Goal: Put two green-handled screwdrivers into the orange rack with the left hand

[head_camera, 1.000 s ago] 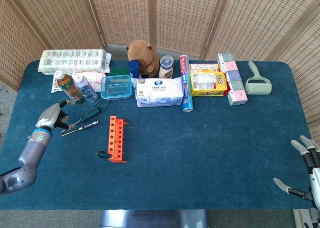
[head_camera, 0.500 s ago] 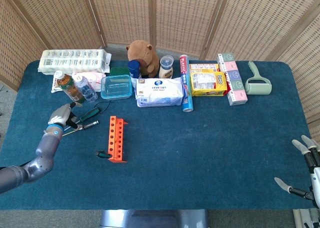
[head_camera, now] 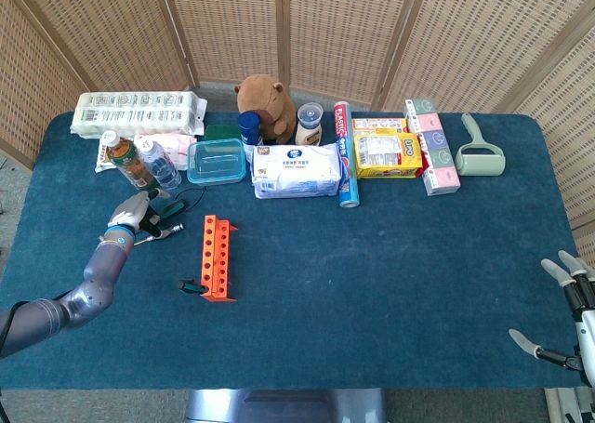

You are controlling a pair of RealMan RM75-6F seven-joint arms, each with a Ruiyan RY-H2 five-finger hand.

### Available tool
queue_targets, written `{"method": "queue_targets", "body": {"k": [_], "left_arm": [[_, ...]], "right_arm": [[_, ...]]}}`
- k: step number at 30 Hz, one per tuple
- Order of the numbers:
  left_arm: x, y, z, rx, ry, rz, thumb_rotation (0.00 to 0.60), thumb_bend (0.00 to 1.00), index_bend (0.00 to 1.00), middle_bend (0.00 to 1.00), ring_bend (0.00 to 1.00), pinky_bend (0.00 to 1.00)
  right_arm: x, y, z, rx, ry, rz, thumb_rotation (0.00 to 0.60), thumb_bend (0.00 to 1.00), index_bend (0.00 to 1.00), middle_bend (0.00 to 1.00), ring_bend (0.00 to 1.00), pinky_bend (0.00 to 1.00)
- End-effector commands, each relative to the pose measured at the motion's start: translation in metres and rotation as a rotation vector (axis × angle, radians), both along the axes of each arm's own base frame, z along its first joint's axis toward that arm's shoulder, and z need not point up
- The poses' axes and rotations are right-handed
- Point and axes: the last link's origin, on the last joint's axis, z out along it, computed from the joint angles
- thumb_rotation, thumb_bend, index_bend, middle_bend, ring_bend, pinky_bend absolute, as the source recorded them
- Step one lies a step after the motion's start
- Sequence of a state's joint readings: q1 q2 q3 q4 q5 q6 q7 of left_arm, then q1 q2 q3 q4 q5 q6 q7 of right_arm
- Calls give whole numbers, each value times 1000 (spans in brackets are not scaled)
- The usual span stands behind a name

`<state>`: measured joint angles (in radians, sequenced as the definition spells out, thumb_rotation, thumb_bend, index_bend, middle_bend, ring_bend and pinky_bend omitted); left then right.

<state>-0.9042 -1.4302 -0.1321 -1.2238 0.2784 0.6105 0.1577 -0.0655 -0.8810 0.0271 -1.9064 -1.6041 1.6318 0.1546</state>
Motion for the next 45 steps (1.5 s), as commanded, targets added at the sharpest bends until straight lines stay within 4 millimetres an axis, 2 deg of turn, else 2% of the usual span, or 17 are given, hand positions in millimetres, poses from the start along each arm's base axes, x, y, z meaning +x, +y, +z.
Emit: {"method": "queue_targets", "body": {"k": [1,17,27,35,45], "left_arm": [[1,0,-1,-10,-13,3,600,217,223,943,895,952],[7,-3,0,-37,-50,3,600,217,223,943,895,952],[0,2,6,-4,-40,21,600,218,223,943,895,953],[-6,1,-3,-27,-39,35,600,218,223,943,895,953],[7,-4,-4,-65,-77,14,600,218,223,943,895,952]], "right_arm": [[0,0,0,0,0,1,500,0,137,55,0,0],[1,1,0,1,-2,4,499,0,137,55,0,0],[1,2,1,-3,-6,5,501,0,138,55,0,0],[1,2,2,-6,-6,7,501,0,137,55,0,0],[2,3,3,-11,-9,11,499,0,137,55,0,0]]}}
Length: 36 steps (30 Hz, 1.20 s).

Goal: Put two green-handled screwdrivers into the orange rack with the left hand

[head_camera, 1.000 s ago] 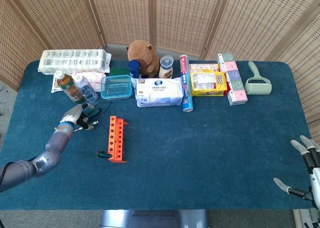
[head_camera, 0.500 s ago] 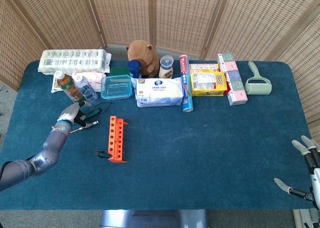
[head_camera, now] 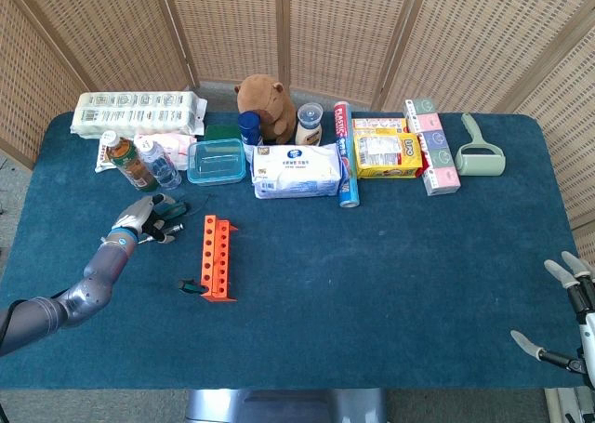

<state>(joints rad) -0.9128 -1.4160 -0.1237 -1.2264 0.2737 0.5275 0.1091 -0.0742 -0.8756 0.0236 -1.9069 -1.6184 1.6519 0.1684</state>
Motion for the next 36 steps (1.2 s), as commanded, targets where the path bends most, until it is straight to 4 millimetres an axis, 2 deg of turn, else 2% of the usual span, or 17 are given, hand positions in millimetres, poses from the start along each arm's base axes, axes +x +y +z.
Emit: {"method": "queue_targets", "body": {"k": [1,9,16,27,36], "left_arm": [[7,-2,1,-16,-26,-8,600,218,223,943,895,952],[22,-11,7,-76,-67,-60,600,219,223,943,895,952],[26,-10,17,-21,-14,-126,600,261,222,943,895,953],[0,-12,25,69,185,-232,600,281,223,943,895,953],[-14,-6,15,65,210,-236,600,293,247,943,895,952]], "right_arm": [[0,0,0,-1,0,1,499,0,137,55,0,0],[0,0,0,1,1,1,500,0,137,55,0,0],[1,0,-1,1,1,1,503,0,137,56,0,0],[0,0,-1,5,1,0,499,0,138,55,0,0],[-1,-1,-2,7,4,-8,502,0,137,55,0,0]]}}
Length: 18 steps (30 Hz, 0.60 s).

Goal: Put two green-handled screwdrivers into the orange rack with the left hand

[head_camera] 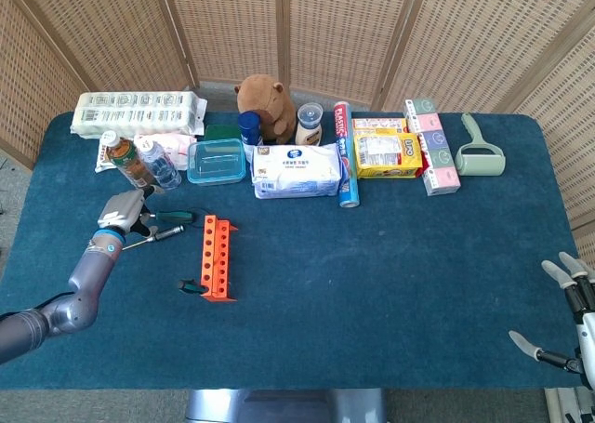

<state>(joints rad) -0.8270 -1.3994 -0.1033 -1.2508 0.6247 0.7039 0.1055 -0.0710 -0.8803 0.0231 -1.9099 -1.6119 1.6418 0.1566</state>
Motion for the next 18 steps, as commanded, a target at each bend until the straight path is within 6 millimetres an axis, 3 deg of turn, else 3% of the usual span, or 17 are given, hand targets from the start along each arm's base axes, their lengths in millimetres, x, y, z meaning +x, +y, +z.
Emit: {"method": "queue_targets", "body": {"k": [1,18], "left_arm": [[-4,3,-8,-4,1,-4,600,293,252,943,894,952],[4,1,-25,-11,19,-36,600,304,318,943,894,952]], "right_arm": [[0,-1,0,0,0,-1,504,0,137,55,0,0],[-1,0,2,-3,-7,0,499,0,138,55,0,0]]}}
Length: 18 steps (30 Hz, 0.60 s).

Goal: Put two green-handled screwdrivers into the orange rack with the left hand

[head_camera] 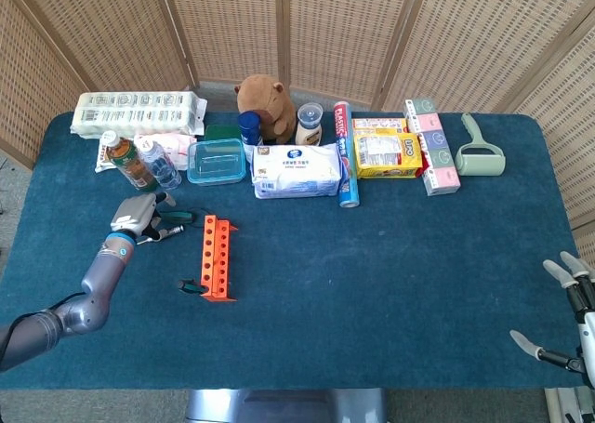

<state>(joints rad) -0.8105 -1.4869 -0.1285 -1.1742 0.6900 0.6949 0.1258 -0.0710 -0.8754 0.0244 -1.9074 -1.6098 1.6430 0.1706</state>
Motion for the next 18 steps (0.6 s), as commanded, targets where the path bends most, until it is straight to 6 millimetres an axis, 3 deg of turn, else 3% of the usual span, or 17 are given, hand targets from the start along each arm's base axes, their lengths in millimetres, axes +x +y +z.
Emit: {"method": "queue_targets", "body": {"k": [1,18], "left_arm": [[1,1,0,10,6,5,600,308,318,943,894,952],[0,2,-14,17,55,-13,600,333,318,943,895,953]], "right_arm": [[0,0,0,0,-1,-1,499,0,138,55,0,0],[0,0,1,0,-2,0,500,0,137,55,0,0]]}}
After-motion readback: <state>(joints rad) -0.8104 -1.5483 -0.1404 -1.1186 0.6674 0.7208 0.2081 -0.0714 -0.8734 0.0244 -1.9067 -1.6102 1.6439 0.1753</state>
